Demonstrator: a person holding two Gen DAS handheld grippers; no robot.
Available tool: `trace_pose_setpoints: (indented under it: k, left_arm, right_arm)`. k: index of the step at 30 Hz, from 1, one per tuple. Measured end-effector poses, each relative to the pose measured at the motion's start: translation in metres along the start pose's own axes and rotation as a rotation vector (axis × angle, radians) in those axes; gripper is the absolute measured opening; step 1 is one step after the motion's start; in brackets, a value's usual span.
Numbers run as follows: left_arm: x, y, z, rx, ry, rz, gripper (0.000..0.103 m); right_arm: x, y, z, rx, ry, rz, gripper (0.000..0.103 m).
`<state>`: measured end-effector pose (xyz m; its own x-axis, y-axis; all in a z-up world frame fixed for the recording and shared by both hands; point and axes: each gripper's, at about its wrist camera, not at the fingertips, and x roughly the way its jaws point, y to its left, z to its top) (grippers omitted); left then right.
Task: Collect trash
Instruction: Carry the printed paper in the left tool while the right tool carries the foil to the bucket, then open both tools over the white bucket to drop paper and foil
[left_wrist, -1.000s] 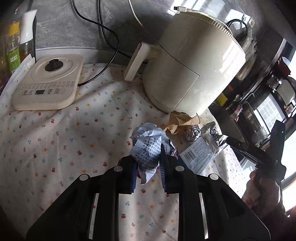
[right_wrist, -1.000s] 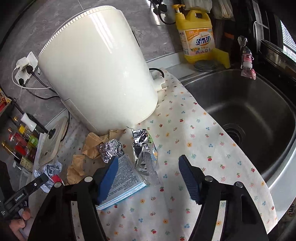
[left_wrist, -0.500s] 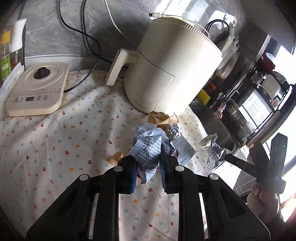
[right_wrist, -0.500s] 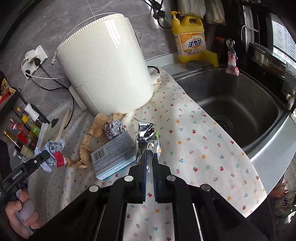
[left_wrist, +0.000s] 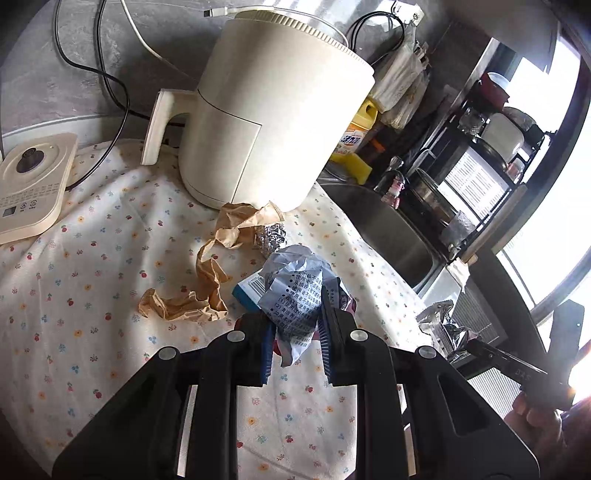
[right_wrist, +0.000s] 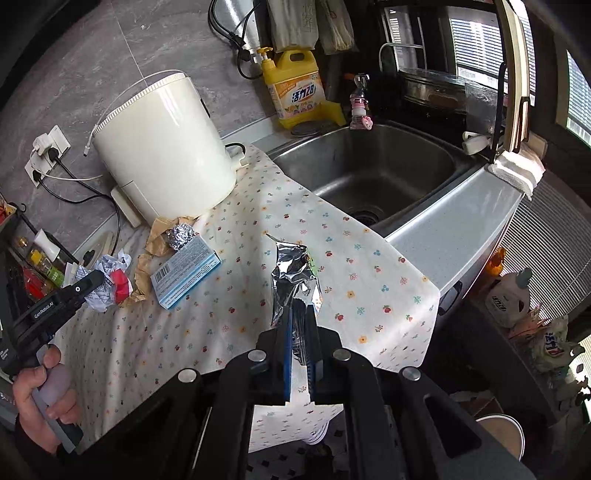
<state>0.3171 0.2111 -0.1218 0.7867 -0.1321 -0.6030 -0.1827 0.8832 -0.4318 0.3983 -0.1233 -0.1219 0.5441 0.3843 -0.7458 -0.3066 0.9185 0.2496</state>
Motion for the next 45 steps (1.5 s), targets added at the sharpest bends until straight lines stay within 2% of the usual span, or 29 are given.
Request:
trace_pose_setpoints:
  k: [7,12,18,23,34,37,38,39,45]
  left_arm:
    - [0.019,-0.052,-0.011,0.060,0.027,-0.059,0.021]
    - [0.033,-0.107,-0.034,0.106,0.039,-0.115,0.021]
    - [0.043,-0.179,-0.079,0.114,0.066,-0.171,0.021]
    - [0.052,-0.232,-0.119,0.140,0.120,-0.205,0.021]
    - [0.090,-0.291,-0.216,0.143,0.253,-0.247,0.021]
    - [0.100,-0.300,-0.243,0.137,0.291,-0.256,0.021]
    - [0.102,-0.303,-0.251,0.138,0.303,-0.258,0.021]
    - [0.105,-0.305,-0.258,0.140,0.316,-0.259,0.021]
    - [0.127,-0.307,-0.291,0.137,0.385,-0.241,0.021]
  right_arm:
    - [-0.031,-0.048,-0.017,0.075,-0.032,-0.048,0.007]
    - [-0.060,-0.095,-0.034,0.093,-0.044,-0.077,0.007]
    - [-0.101,-0.153,-0.064,0.082,-0.005,-0.119,0.007]
    - [-0.123,-0.198,-0.095,0.109,0.029,-0.136,0.008]
    - [-0.128,-0.274,-0.160,0.145,0.145,-0.169,0.009]
    - [-0.118,-0.288,-0.175,0.163,0.194,-0.169,0.018]
    - [-0.114,-0.292,-0.180,0.169,0.213,-0.169,0.038]
    - [-0.113,-0.295,-0.184,0.168,0.211,-0.179,0.050]
    - [-0.113,-0.316,-0.208,0.184,0.246,-0.200,0.050]
